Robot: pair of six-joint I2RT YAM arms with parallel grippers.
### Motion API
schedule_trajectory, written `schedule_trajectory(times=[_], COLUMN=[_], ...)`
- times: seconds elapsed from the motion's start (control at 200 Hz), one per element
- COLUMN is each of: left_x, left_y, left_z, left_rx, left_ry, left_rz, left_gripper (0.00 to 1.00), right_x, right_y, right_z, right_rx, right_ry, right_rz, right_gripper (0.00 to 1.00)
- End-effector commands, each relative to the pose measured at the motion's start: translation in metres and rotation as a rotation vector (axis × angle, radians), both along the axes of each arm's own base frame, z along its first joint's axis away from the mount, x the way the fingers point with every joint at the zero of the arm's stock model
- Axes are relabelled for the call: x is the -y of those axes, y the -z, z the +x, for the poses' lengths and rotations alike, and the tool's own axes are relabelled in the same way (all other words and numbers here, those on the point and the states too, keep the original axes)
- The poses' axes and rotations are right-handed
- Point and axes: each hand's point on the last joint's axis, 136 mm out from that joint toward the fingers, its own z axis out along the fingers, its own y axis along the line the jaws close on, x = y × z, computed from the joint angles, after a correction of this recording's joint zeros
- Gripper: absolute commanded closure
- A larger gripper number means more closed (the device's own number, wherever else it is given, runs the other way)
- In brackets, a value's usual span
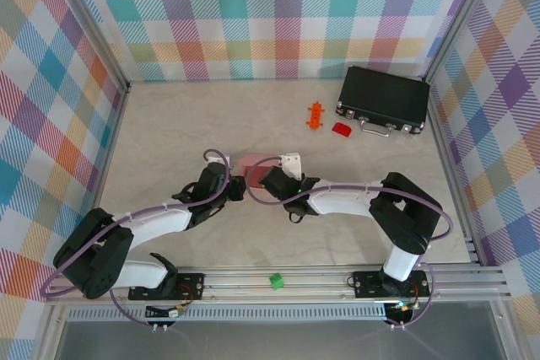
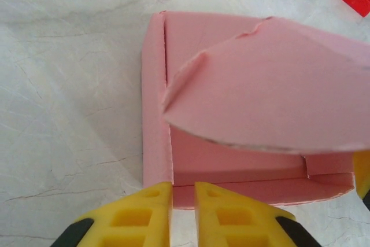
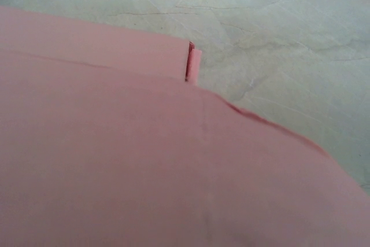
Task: Fold the paper box
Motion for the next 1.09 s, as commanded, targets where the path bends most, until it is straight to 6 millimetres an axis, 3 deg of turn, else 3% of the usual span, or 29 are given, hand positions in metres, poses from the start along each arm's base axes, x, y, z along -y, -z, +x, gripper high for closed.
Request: schedule_trajectory(times=[0.0, 0.725, 1.09], left_x=[-0.005, -0.012, -0.014], left_y=[0.001, -0.001, -0.001], left_z=[-0.007, -0.027, -0.033], left_rx=[0.01, 0.02, 0.018], left_ry=[0.008, 0.057, 0.069], left_rz=[0.026, 0.035, 0.033], left_gripper=[0.8, 0.67, 0.65], right_x=[0.007, 0.01, 0.018], right_y=[-0.002, -0.003, 0.0], right_z=[-0.005, -0.016, -0.023], right_rx=[0.011, -0.003, -0.014], right_ry=[0.016, 0.014, 0.019], right_rz=[-0.015, -0.024, -0.033], right_gripper=[0.64, 0.44, 0.42])
